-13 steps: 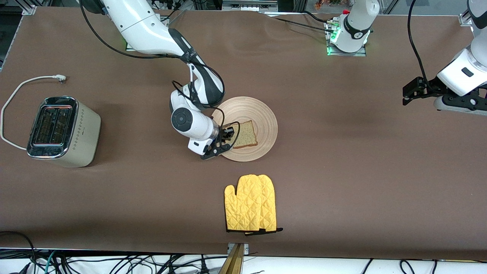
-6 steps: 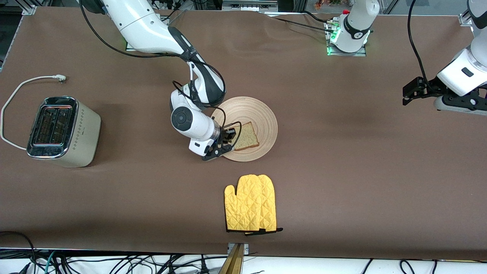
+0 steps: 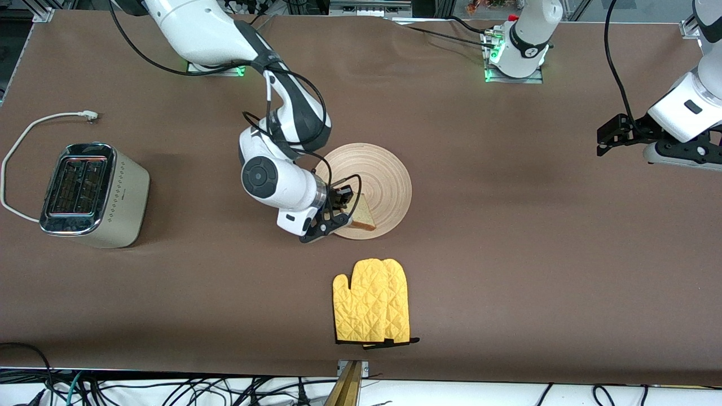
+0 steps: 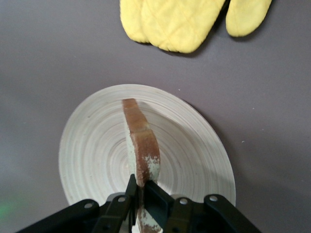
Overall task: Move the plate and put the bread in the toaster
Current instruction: 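Carry the bread slice to the toaster with the right gripper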
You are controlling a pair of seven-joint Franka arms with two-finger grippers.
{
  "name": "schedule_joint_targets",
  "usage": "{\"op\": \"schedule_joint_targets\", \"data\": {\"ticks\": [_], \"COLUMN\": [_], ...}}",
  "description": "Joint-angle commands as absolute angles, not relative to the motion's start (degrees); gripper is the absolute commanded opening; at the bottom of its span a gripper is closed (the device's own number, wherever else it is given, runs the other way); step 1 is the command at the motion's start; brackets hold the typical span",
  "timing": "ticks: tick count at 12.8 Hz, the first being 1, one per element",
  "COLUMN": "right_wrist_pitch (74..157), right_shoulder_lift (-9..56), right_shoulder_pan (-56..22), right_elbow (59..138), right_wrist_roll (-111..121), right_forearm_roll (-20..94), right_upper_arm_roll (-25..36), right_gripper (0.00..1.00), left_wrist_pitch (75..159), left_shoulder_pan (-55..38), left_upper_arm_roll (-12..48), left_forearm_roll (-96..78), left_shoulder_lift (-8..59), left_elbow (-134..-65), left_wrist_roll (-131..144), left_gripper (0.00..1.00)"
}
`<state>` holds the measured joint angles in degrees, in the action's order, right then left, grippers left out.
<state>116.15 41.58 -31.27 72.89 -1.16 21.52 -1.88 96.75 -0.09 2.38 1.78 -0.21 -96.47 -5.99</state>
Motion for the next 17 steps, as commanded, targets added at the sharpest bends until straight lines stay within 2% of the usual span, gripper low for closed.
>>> {"op": "schedule_joint_targets", "data": {"ticks": [1, 4, 8, 13, 17], "right_wrist_pitch": [112.4, 110.1, 99.8, 86.2, 77.1], "right_shoulder_lift": [38.9, 36.2, 32.4, 28.9, 27.8], "right_shoulder_pan": [-30.8, -30.5, -30.1, -29.6, -29.6], "right_elbow": [70.8, 70.8, 70.7, 67.6, 67.9], "right_wrist_roll": [-1.2, -2.7, -1.5, 1.1, 6.6], "right_forearm_roll": [22.0, 21.8, 19.5, 4.9, 2.2], "right_upper_arm_roll": [-1.7, -1.3, 5.6, 10.1, 21.6], "right_gripper": [0.03, 0.03, 0.03, 0.03, 0.03], "left_wrist_pitch": [96.0, 96.0, 96.0, 96.0, 96.0], "left_shoulder_pan": [0.3, 0.3, 0.3, 0.3, 0.3], "left_upper_arm_roll": [2.5, 2.5, 2.5, 2.5, 2.5], "left_forearm_roll": [0.4, 0.4, 0.4, 0.4, 0.4], "left_shoulder_lift": [-0.3, -0.3, -0.3, -0.3, -0.3], "left_elbow": [-95.8, -95.8, -95.8, -95.9, -95.8], "left_wrist_roll": [-5.9, -5.9, -5.9, -5.9, -5.9], "left_gripper": [1.0, 1.0, 1.0, 1.0, 1.0]}}
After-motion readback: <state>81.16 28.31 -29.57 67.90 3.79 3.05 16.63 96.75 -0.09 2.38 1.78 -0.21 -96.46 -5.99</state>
